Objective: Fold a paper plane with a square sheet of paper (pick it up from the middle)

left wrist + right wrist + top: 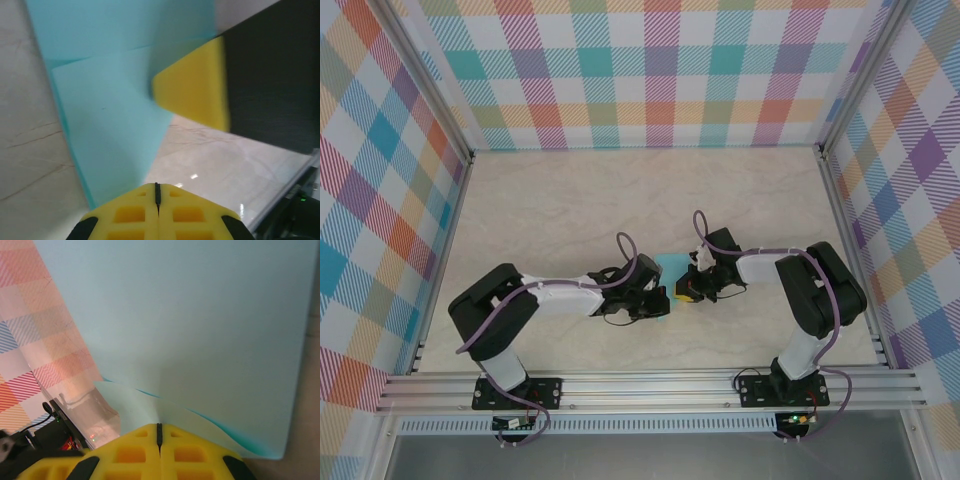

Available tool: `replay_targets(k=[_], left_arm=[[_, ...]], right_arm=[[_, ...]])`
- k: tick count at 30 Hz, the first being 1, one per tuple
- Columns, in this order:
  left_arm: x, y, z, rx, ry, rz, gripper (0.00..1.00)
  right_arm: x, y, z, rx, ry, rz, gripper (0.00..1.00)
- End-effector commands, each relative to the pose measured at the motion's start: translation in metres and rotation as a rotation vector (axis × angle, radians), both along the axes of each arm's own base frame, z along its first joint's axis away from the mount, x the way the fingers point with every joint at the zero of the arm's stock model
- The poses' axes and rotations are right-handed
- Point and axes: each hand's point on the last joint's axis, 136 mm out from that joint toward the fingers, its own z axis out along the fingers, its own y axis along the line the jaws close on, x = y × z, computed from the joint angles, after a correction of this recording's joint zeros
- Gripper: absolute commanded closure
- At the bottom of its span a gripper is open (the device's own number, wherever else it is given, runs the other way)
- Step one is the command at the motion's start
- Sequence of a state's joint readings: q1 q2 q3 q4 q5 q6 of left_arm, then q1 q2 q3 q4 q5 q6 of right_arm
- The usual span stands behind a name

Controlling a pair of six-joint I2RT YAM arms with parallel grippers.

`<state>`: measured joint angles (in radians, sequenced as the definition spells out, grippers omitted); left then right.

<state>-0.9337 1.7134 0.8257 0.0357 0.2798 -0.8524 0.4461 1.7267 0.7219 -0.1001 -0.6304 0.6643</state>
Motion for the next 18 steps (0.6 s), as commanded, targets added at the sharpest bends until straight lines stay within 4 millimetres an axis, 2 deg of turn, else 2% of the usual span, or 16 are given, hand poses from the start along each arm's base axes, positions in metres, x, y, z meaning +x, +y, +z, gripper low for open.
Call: replay_targets(k=[1, 6, 12, 18], left_arm=[[-0.01, 0.001, -0.016, 0.026, 0.049, -0.003, 1.0], [-0.023, 0.02, -0.03, 0.077, 0.08, 0.007, 1.0], [-0.037, 0.042, -0.034, 0.1, 0.092, 0.026, 1.0], [-0.044, 0.05, -0.03, 0.097, 0.093, 0.017, 1.0]], right_arm=[[-0.011, -0.023, -0.039, -0.163, 0.046, -0.016, 0.97], [-0.011, -0.023, -0.038, -0.166, 0.045, -0.013, 0.97], [-0.011, -0.023, -0.038, -0.168, 0.046, -0.014, 0.97], [-0.011, -0.022, -0.038, -0.162, 0.049, -0.009, 0.97]])
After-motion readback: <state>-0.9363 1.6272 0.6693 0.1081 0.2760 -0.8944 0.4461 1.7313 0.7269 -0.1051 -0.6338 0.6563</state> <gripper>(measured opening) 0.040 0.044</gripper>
